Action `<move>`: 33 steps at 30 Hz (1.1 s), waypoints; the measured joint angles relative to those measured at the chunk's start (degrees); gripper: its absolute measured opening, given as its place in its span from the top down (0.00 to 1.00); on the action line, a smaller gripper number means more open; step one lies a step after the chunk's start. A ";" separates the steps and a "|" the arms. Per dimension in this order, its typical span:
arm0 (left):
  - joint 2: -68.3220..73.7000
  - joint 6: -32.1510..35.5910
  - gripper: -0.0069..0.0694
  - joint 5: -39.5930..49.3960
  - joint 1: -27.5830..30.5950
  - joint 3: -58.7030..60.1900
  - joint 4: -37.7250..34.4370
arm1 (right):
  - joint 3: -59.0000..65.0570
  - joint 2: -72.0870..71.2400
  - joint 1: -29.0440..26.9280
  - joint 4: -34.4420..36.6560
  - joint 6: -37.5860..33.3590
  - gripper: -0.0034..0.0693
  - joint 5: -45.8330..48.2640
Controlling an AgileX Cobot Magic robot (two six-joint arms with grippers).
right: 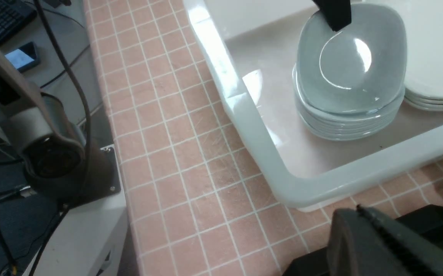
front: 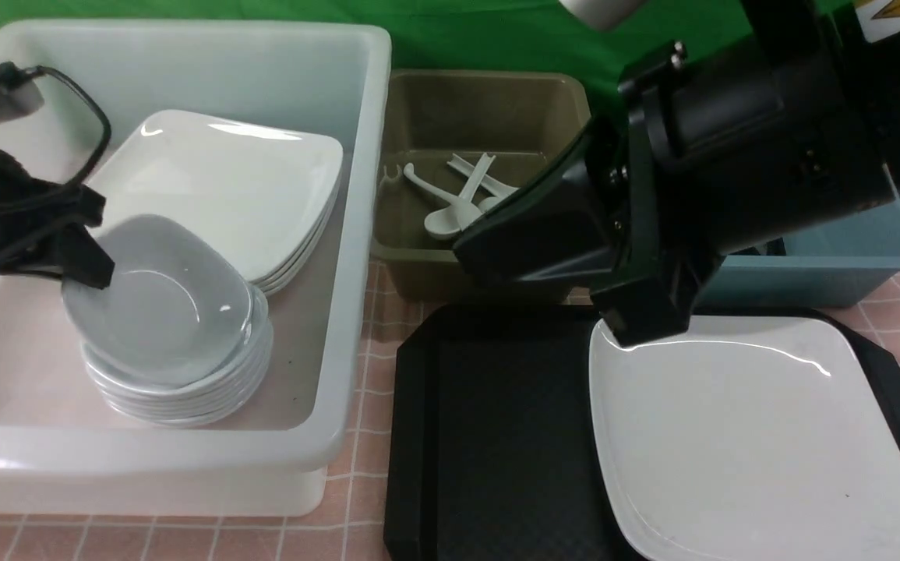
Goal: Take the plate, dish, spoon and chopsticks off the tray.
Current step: Use the left arm to put the small plate into the large storage box on the left, then use the left arm to grab a plate from the dinner plate
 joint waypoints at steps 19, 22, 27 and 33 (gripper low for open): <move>-6.45 -17.15 0.83 2.84 -24.00 -14.34 10.67 | 4.75 -10.38 -21.71 -34.27 17.80 0.91 16.48; -3.41 -18.57 0.90 0.93 -33.64 -15.26 9.76 | 9.75 -12.66 -26.38 -33.17 17.84 0.91 15.51; 9.81 -22.99 0.91 -0.78 -47.48 -22.25 12.13 | 17.33 -17.51 -30.22 -27.02 17.34 0.91 11.80; 24.55 -29.45 0.73 -0.82 -53.92 -33.63 18.51 | 19.09 -20.58 -30.42 -23.47 15.63 0.91 10.95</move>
